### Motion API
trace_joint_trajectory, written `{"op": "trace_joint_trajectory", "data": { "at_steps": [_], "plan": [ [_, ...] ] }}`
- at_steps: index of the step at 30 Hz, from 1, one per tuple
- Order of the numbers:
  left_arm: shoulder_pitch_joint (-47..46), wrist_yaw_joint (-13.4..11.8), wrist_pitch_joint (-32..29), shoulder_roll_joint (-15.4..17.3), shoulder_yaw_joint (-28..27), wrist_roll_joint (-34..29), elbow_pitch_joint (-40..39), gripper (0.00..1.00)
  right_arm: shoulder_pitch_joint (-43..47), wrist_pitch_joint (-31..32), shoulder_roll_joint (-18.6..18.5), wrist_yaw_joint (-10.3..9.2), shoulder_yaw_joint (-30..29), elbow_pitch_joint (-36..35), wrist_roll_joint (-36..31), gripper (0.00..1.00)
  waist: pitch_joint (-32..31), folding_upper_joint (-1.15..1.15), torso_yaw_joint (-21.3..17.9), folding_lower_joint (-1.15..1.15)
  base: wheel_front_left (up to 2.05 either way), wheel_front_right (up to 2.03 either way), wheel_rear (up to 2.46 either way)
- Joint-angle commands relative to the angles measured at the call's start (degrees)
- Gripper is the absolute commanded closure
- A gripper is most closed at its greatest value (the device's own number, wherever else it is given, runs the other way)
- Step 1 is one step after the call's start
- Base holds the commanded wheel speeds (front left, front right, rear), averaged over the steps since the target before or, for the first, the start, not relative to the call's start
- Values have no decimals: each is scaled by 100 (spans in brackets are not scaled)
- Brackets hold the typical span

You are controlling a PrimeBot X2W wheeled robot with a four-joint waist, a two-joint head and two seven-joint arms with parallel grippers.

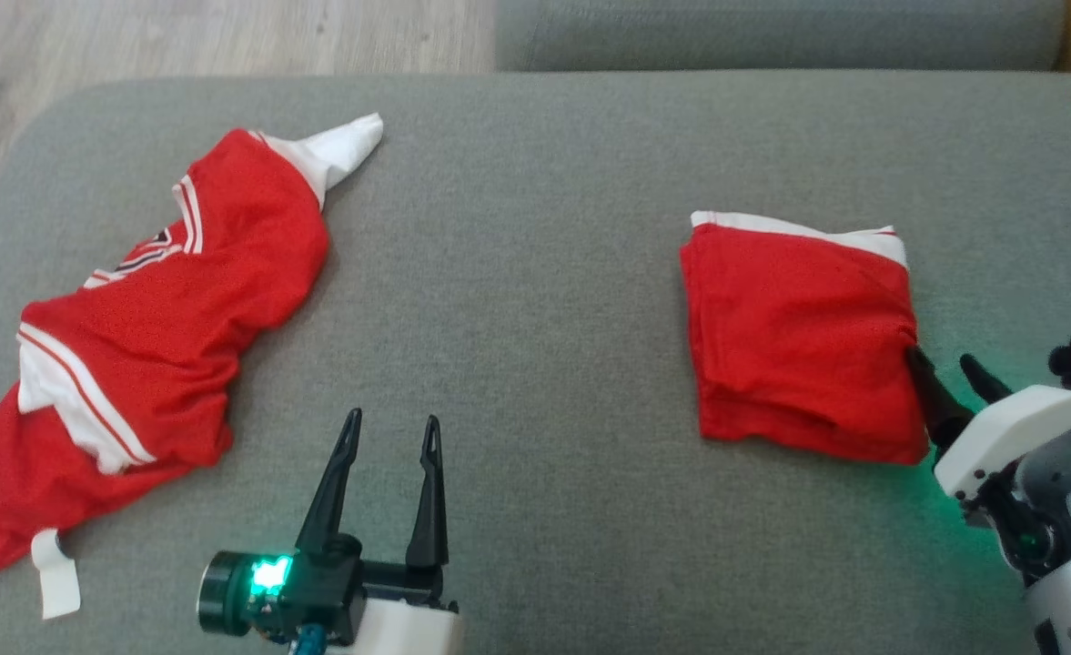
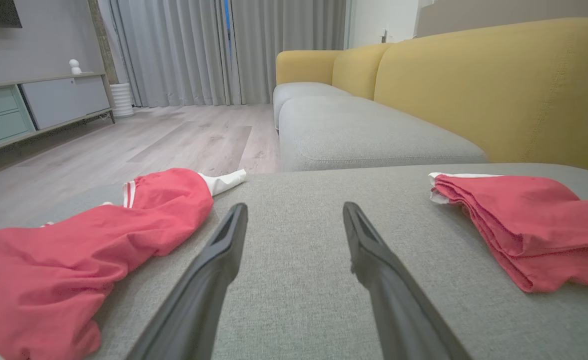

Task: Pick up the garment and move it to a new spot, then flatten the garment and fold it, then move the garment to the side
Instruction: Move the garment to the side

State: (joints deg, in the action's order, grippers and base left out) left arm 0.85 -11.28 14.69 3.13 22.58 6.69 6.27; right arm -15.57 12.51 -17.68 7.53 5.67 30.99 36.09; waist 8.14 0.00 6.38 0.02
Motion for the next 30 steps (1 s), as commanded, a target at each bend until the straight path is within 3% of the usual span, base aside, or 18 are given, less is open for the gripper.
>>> {"op": "trace_joint_trajectory", "data": {
  "at_steps": [1, 2, 3, 5, 6, 12, 21, 30],
  "plan": [
    [-229, -55, 30, -24, -117, 56, -170, 0, -130, 54, -135, -4, 132, -128, 53, 0, 90, 0, 38, -2, 0, 0, 0],
    [-257, -73, 30, -24, -104, 73, -165, 0, -144, 121, -129, -4, 173, -113, 101, 0, 115, 0, 37, -2, 0, 0, 0],
    [-280, -93, 30, -24, -92, 87, -163, 0, -151, 193, -117, -4, 223, -112, 164, 16, 146, 0, 30, -2, 0, 0, 0],
    [-315, -128, 30, -24, -73, 114, -162, 0, -161, 288, -111, -4, 319, -147, 283, 79, 188, 0, 2, -2, 0, 0, 0],
    [-329, -145, 30, -24, -68, 124, -164, 0, -167, 300, -127, -4, 360, -179, 319, 100, 210, 0, -20, -2, 0, 0, 0],
    [-460, -187, 30, -24, -71, 156, -205, 0, -326, 172, -529, -4, 254, -287, 219, 100, 421, 0, -256, -2, 0, 0, 0],
    [-877, -116, 30, -25, 43, 113, -216, 0, -977, 299, -1338, -4, -450, -250, -411, 100, 1031, 0, -777, -2, 0, 0, 0],
    [-1400, 90, 30, -21, 61, -10, -5, 0, -1632, 117, -1703, -4, -1318, 139, -1110, 100, 1562, 0, -1088, -2, 0, 0, 0]
  ]
}}
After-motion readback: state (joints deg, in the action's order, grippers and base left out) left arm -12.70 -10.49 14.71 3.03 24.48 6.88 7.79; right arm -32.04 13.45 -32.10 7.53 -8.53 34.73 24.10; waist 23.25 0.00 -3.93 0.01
